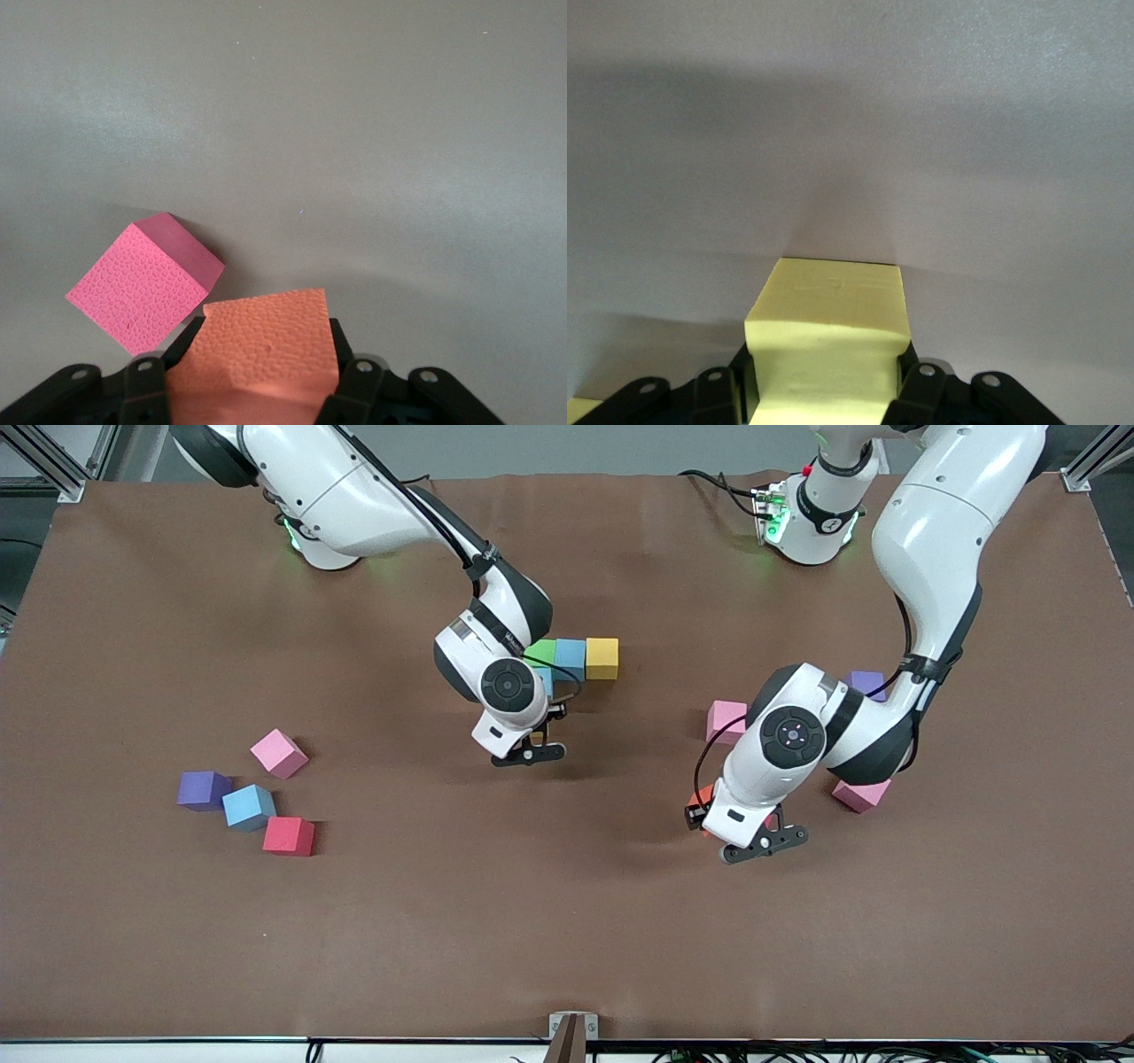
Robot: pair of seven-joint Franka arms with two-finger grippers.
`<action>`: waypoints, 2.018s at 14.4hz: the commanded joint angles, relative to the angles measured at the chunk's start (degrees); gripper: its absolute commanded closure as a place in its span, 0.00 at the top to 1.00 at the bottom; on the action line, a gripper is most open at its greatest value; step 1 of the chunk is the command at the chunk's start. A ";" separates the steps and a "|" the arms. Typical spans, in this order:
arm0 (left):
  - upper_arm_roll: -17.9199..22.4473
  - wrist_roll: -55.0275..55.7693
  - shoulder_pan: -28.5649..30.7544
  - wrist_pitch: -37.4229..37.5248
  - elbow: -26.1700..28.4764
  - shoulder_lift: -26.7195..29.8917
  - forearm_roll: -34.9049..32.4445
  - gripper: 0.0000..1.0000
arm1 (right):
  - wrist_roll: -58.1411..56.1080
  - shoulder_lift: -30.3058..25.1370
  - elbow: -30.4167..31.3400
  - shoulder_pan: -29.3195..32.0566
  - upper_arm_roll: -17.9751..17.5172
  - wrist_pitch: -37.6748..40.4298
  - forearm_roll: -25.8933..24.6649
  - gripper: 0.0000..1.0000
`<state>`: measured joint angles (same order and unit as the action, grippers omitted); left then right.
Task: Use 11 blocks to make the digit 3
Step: 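Lower the yellow block onto the table beside the blue block, then open the right gripper to release the yellow block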
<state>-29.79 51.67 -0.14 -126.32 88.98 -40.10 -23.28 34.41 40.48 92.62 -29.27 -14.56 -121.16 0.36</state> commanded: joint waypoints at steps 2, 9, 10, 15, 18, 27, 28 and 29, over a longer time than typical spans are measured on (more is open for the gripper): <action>-0.18 -1.04 -0.04 0.73 -0.21 0.11 -0.19 0.22 | -1.53 -1.72 1.68 -0.17 0.50 -3.72 0.61 0.37; -0.18 -1.04 0.05 0.73 -0.13 0.11 -0.19 0.23 | -5.75 -1.72 2.21 -0.26 0.50 -4.52 0.26 0.37; -0.18 -1.04 -0.04 0.73 -0.13 0.11 -0.19 0.23 | -5.75 -1.72 2.21 -0.26 0.50 -4.52 0.26 0.37; -0.18 -1.13 -0.04 0.73 -0.13 0.03 -0.19 0.23 | -5.84 -1.72 2.39 -0.43 0.50 -4.09 0.26 0.37; -0.18 -1.13 0.32 0.73 -0.13 -0.50 -0.01 0.23 | -6.28 -1.72 3.26 -0.43 0.50 -3.91 0.26 0.38; -0.18 -3.67 0.40 0.64 -0.13 -0.41 0.08 0.23 | -5.84 -1.98 3.35 -0.87 0.50 -2.94 0.26 0.38; -0.18 -3.94 0.49 0.64 -0.21 -0.50 0.08 0.23 | -5.84 -2.07 3.35 -0.96 0.50 -2.50 0.26 0.38; -0.18 -4.20 0.49 0.64 -0.21 -0.50 0.08 0.23 | -5.84 -2.16 3.35 -1.05 0.50 -2.24 0.26 0.38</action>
<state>-29.76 48.96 0.10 -126.20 89.02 -40.66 -23.28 28.72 40.36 93.55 -29.63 -14.49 -124.16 0.33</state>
